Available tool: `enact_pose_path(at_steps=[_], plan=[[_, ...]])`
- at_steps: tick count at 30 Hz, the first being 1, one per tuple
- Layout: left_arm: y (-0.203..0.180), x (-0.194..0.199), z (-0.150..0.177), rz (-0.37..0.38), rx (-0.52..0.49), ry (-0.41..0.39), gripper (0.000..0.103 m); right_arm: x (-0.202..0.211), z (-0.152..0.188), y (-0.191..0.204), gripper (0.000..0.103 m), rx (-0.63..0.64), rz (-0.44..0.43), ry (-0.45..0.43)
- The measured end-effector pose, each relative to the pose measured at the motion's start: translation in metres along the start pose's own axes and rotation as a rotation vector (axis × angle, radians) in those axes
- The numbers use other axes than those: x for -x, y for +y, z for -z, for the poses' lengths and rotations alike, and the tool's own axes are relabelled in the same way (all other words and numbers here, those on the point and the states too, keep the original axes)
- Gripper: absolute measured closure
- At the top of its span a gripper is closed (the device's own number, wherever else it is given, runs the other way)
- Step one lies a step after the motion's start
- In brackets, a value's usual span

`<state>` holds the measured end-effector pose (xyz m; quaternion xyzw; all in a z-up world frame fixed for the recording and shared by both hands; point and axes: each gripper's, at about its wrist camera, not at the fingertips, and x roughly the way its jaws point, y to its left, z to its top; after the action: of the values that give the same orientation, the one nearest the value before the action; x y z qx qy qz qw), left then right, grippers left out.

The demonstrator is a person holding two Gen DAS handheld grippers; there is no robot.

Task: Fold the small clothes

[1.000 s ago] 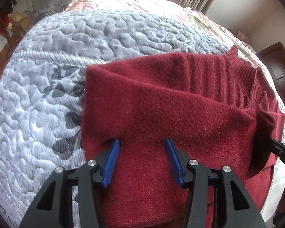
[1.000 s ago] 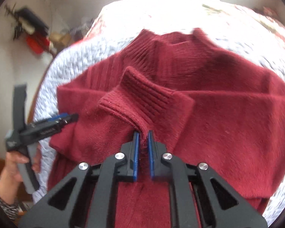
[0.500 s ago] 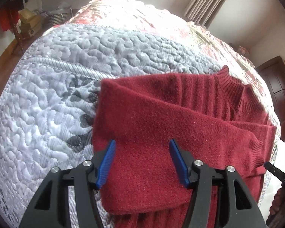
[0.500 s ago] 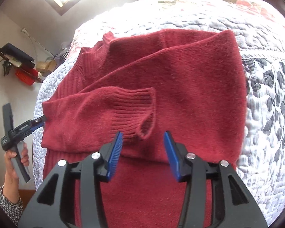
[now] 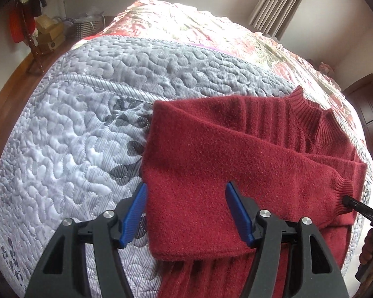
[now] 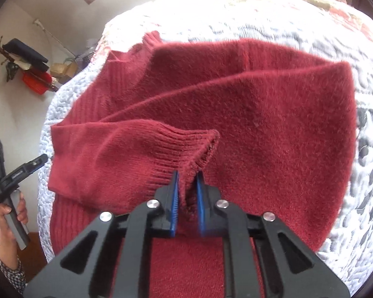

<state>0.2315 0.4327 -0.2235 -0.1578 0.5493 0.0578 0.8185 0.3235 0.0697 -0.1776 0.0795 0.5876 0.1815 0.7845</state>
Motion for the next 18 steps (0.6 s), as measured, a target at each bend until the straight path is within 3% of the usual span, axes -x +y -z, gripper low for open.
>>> enact_pose_path(at_steps=[4, 6, 11, 13, 15, 18], plan=[[-0.006, -0.004, -0.001, -0.048, -0.01, -0.004, 0.038, 0.037, 0.001, -0.003, 0.092, 0.0, -0.033, -0.089], [-0.013, -0.012, -0.001, -0.08, -0.034, 0.002, 0.038, 0.046, 0.003, -0.01, 0.092, -0.008, 0.025, -0.114], [-0.033, -0.045, 0.001, -0.14, -0.109, 0.046, 0.038, 0.019, 0.005, -0.039, 0.09, -0.069, 0.084, -0.04], [-0.037, -0.055, 0.003, -0.168, -0.127, 0.062, 0.038, 0.01, 0.009, -0.044, 0.084, -0.077, 0.108, -0.013], [-0.041, -0.05, 0.002, -0.184, -0.133, 0.053, 0.038, 0.022, 0.014, -0.042, 0.08, -0.077, 0.122, -0.042], [-0.052, -0.024, 0.001, -0.174, -0.147, -0.02, 0.038, 0.047, 0.019, -0.034, 0.08, -0.058, 0.127, -0.109]])
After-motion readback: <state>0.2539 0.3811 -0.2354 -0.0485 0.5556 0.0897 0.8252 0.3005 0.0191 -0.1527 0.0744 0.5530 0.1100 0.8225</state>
